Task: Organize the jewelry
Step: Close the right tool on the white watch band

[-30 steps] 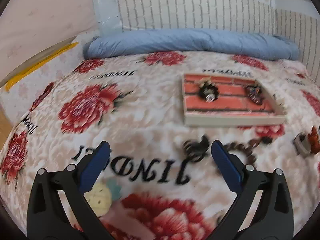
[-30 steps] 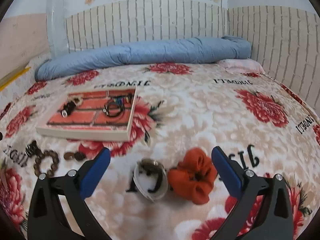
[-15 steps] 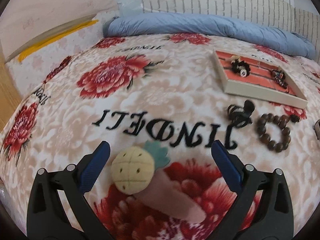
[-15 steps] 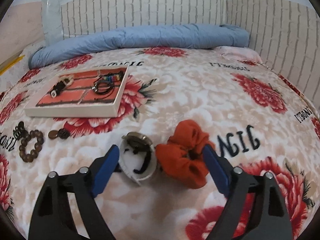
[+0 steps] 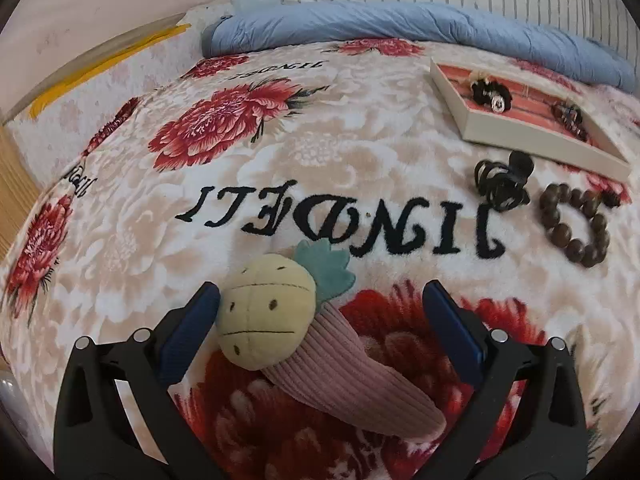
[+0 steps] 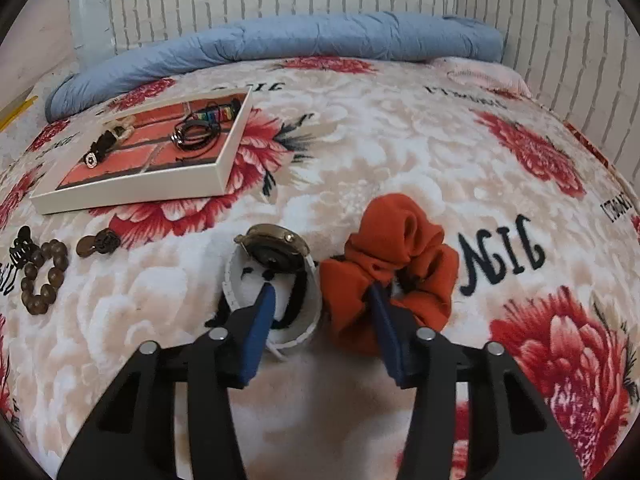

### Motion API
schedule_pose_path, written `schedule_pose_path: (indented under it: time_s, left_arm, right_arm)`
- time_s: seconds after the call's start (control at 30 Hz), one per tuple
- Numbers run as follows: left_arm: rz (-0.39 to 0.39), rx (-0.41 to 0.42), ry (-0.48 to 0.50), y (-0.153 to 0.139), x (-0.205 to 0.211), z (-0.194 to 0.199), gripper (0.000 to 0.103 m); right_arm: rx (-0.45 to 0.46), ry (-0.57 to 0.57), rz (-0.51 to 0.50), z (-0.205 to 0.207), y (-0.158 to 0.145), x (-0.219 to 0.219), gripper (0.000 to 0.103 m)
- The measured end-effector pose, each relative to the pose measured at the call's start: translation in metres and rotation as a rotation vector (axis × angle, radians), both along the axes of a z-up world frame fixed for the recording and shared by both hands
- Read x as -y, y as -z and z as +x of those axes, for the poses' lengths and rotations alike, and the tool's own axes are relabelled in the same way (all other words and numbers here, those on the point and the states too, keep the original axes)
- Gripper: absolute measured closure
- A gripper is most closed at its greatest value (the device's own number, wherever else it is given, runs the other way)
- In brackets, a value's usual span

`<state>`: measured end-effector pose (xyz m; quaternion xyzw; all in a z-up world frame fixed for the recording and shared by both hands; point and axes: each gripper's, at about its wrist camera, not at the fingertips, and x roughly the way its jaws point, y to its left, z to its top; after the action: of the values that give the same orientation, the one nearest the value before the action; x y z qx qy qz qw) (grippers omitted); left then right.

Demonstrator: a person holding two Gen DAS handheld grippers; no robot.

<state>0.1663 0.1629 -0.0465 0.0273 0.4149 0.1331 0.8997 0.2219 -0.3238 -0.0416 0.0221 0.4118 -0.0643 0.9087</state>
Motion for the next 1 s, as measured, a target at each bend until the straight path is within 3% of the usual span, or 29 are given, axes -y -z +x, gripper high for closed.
schedule_pose_path:
  time_s: [0.43,0.63,0.83,1.0]
  left_arm:
    - [-0.073,-0.021,-0.032,0.011,-0.015,0.003,0.006]
    - [-0.077,-0.015,-0.034,0.011,-0.015,0.003,0.006]
    - [-0.032,-0.007,-0.048,0.009,-0.011,-0.001,0.019]
    - [-0.03,0.018,-0.062,0.003,-0.015,-0.007,0.037]
  right_arm:
    - [-0.038,-0.001,0.01,0.015,0.011,-0.001,0.068]
    - [-0.013,0.018,0.043,0.013,0.009,0.006,0.087]
    - [0.03,0.002,0.065,0.002,0.003,0.006,0.087]
    - [0.054,-0.021,0.063,-0.01,-0.002,0.003,0.087]
